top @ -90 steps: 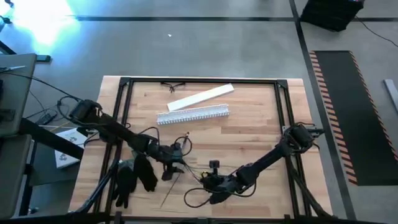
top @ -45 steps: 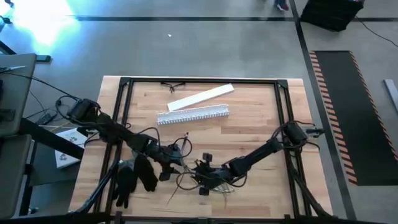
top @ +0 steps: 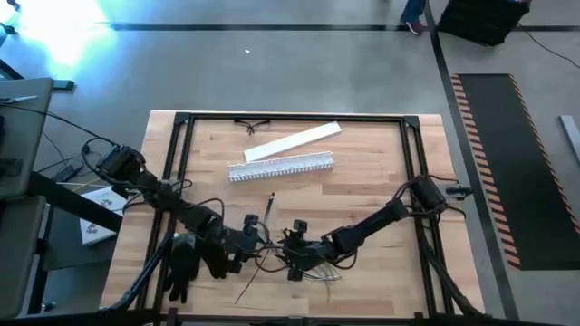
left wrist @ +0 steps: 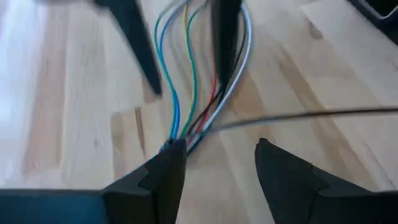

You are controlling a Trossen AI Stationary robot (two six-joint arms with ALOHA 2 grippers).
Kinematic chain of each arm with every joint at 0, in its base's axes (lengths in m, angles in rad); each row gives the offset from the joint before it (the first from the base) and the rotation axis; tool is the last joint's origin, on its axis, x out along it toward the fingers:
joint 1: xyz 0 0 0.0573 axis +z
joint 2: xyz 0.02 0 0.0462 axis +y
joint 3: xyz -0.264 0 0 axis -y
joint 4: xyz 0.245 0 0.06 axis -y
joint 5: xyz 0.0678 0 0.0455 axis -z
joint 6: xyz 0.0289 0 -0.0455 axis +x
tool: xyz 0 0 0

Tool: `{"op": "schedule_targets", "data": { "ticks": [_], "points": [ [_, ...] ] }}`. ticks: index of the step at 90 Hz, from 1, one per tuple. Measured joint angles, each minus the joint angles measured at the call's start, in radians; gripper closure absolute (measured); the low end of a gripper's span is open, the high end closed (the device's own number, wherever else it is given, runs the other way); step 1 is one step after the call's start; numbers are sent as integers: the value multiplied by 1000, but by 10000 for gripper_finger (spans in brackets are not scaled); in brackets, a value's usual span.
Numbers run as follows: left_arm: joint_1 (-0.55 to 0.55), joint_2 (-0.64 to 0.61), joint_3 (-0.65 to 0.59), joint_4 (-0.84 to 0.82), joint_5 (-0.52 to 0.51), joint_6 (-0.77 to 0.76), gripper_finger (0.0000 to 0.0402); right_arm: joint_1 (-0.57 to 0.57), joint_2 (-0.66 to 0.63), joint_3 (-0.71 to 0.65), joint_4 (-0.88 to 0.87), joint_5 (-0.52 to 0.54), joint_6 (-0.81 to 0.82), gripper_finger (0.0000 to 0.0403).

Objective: Ziptie cables
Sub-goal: Wrap the black zip tie on the cable

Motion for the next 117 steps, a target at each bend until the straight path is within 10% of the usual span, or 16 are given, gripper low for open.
{"op": "schedule_targets", "data": {
  "ticks": [70,98,117],
  "points": [
    [23,134,1,206,51,153,233,-33,14,0,15,-18,15,254],
    [22,127,2,196,35,113,386,-33,14,0,19,-19,6,254],
    [20,76,2,163,-22,70,400,-33,14,0,51,-10,-55,254]
  ]
}}
